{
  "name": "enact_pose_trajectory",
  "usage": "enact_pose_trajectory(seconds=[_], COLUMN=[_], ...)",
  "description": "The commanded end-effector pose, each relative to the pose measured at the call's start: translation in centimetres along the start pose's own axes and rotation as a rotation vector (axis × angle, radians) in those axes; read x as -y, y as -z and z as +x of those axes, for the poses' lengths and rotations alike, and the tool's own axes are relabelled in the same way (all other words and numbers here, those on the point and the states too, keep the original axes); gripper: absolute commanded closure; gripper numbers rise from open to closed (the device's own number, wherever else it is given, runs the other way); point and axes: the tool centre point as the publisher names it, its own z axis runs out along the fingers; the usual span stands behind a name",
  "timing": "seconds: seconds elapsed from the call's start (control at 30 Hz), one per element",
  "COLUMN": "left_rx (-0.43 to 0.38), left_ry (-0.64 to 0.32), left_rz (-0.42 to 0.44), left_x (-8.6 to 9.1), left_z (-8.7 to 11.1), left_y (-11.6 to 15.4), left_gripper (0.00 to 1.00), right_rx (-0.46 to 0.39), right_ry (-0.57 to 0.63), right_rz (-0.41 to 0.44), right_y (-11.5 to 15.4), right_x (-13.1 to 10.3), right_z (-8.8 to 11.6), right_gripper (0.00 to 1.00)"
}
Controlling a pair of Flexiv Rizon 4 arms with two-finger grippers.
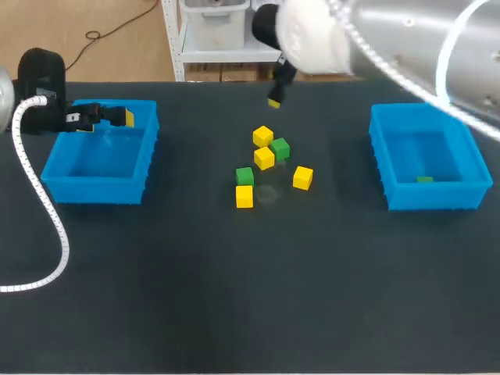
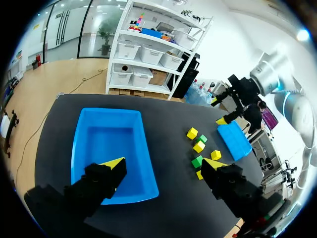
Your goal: Put the green cubes in the right bin and the yellow cubes in the left bin.
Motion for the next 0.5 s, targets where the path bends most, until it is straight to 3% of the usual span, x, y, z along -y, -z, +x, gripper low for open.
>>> enact_pose_trajectory(seconds=[0.03,0.27,0.5], left_rx=[0.007,0.007,0.007], left_ry=[-0.002,-0.002,-0.002], left_rz=[0.011,0.011,0.011], left_x=[-0.2,-0.2,-0.2], left_z=[0.1,0.1,0.1], left_y=[0.0,0.0,0.0], left_gripper=[0.00,0.00,0.00], right_rx=[-0.093,-0.268,-0.348], right_ry=[0.118,0.351,0.433], right_rz=[-0.088,-0.149,-0.181], right_y=[0.1,0.7,-0.6], right_x=[0.1,-1.9,-3.8], right_z=[0.1,3.0,4.2], right_gripper=[0.00,0.00,0.00])
